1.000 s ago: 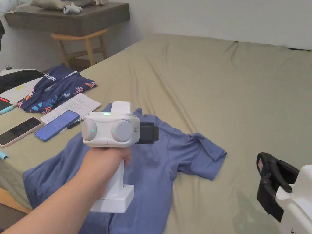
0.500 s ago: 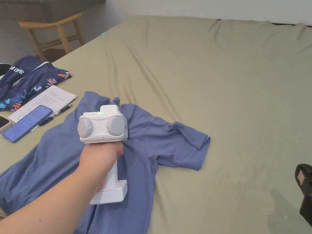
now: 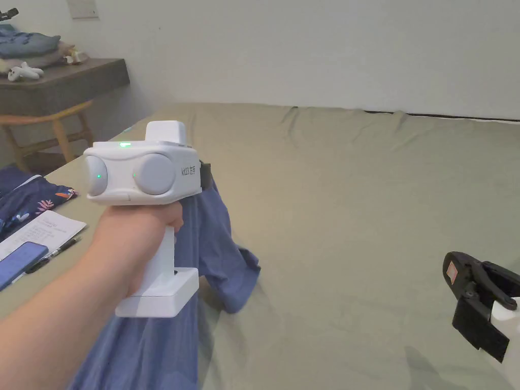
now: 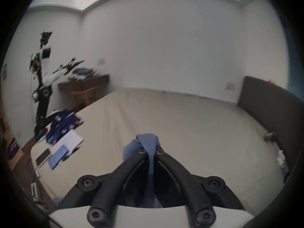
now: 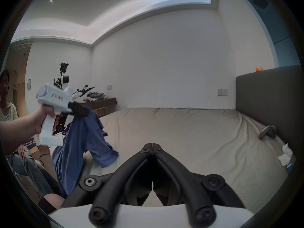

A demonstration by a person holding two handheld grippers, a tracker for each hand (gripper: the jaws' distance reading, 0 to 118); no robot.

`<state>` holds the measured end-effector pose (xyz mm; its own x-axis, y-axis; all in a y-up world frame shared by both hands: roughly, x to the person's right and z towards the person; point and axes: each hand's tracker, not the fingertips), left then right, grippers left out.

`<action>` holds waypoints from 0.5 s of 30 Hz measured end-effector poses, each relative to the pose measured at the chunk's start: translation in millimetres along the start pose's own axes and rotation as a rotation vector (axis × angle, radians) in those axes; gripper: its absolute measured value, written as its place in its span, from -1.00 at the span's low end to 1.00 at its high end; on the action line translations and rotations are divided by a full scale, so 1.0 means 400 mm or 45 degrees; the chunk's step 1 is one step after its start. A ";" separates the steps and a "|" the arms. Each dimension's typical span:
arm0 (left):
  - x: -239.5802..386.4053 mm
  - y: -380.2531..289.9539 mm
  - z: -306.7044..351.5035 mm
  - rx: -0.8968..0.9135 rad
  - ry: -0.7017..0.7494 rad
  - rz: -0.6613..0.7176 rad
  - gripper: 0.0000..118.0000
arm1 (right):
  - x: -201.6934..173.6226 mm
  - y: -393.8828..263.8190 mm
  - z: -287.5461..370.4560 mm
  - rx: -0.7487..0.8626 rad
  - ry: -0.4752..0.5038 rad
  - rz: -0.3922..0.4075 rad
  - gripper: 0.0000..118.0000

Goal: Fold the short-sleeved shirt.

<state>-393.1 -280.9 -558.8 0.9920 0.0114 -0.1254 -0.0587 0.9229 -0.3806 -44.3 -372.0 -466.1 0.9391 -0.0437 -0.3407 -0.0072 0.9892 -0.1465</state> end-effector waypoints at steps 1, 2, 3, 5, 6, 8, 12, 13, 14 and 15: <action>0.046 0.031 0.027 0.027 -0.057 -0.017 -0.98 | 0.010 0.011 0.025 0.019 -0.019 0.015 -1.00; 0.098 0.059 0.054 0.050 -0.115 -0.036 -0.98 | 0.022 0.020 0.053 0.035 -0.039 0.029 -1.00; 0.156 0.081 0.086 0.076 -0.162 -0.058 -0.98 | 0.036 0.027 0.081 0.053 -0.058 0.038 -1.00; 0.265 0.117 0.129 0.119 -0.258 -0.107 -0.98 | 0.063 0.036 0.127 0.101 -0.103 0.072 -1.00; 0.324 0.132 0.149 0.135 -0.308 -0.130 -0.98 | 0.081 0.038 0.149 0.102 -0.134 0.055 -1.00; 0.437 0.152 0.173 0.138 -0.412 -0.162 -0.98 | 0.118 0.041 0.189 0.114 -0.190 0.035 -1.00; 0.684 0.161 0.193 0.123 -0.595 -0.243 -0.98 | 0.191 0.038 0.262 0.141 -0.315 0.015 -1.00; 0.744 0.155 0.194 0.117 -0.623 -0.284 -0.98 | 0.208 0.036 0.277 0.143 -0.342 0.012 -1.00; 0.821 0.141 0.192 0.092 -0.652 -0.330 -0.98 | 0.227 0.031 0.294 0.144 -0.376 0.009 -1.00; 0.883 0.123 0.181 0.056 -0.698 -0.369 -0.98 | 0.245 0.025 0.308 0.141 -0.405 0.010 -1.00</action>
<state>-37.5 -203.6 -555.6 0.8803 -0.0569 0.4709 0.2149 0.9329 -0.2891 90.0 -349.2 -386.6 0.9995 -0.0077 -0.0318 0.0065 0.9993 -0.0374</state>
